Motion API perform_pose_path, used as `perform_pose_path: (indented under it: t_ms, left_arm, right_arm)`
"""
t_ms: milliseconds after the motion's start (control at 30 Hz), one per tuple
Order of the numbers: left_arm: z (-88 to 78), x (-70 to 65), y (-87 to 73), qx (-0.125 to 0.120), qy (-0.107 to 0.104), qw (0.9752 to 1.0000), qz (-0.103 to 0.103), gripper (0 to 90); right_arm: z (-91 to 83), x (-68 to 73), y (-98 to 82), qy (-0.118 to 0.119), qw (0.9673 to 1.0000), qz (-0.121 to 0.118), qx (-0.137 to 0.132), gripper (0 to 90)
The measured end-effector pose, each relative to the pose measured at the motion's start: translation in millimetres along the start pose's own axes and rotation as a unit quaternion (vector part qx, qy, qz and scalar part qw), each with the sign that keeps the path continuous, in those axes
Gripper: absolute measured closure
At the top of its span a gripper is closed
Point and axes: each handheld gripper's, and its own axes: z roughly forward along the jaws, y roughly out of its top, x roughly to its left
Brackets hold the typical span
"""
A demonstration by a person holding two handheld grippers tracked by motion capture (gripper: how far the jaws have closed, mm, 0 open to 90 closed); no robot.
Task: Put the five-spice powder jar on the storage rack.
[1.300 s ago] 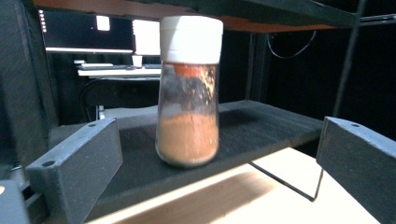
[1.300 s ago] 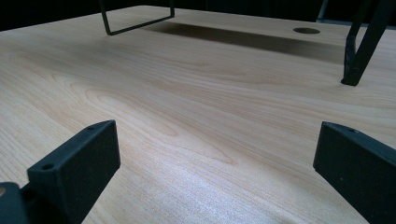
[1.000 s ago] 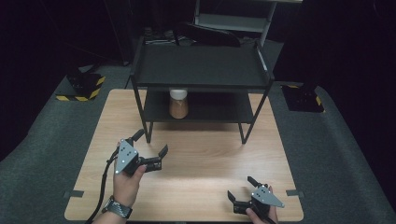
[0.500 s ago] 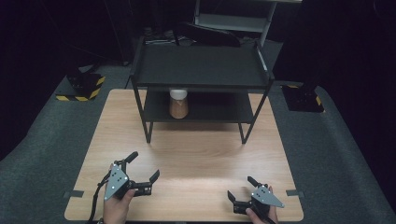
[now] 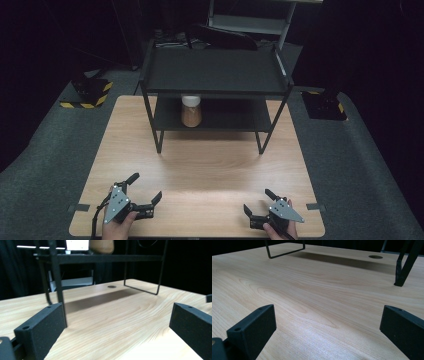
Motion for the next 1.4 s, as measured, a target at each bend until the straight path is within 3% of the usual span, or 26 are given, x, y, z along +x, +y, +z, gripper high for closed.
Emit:
perform_pose_path:
  t_ms: [67, 233, 400, 500, 667, 800, 1033, 1400]
  left_arm:
    - [-2.2, 2.2, -4.5, 0.014, 0.008, 0.9998, -0.009, 0.5]
    - [-5.2, 5.7, -12.0, 0.038, 0.022, 0.9990, -0.005, 0.5]
    - [-9.1, 8.3, -16.8, 0.050, 0.031, 0.9982, -0.009, 0.5]
    - [-11.4, 9.6, -16.2, 0.062, 0.043, 0.9972, 0.000, 0.5]
    - [-13.6, 14.0, -18.2, 0.087, 0.053, 0.9948, -0.010, 0.5]
    - [-15.0, 13.6, -20.2, 0.084, 0.054, 0.9949, -0.011, 0.5]
    - [-12.4, 12.2, -16.3, 0.097, 0.064, 0.9931, -0.015, 0.5]
    - [-16.5, 18.2, -19.7, 0.088, 0.037, 0.9953, -0.012, 0.5]
  right_arm:
    - [0.0, -0.2, 0.0, 0.000, 1.0000, 0.003, 0.000, 0.4]
    - [-0.1, -0.5, -0.3, 0.002, 1.0000, 0.000, -0.001, 0.4]
    - [0.0, -0.5, 0.0, 0.001, 1.0000, 0.001, 0.000, 0.4]
    - [-0.3, 0.1, -0.5, 0.000, 1.0000, 0.000, -0.001, 0.4]
    - [-0.1, 0.5, -0.1, 0.000, 1.0000, -0.002, 0.000, 0.5]
    - [0.3, 0.6, 0.7, -0.002, 1.0000, 0.000, 0.002, 0.5]
    - [0.2, 0.4, 0.7, -0.001, 1.0000, 0.003, 0.002, 0.5]
    - [0.6, 1.3, 1.7, -0.003, 1.0000, 0.000, 0.005, 0.4]
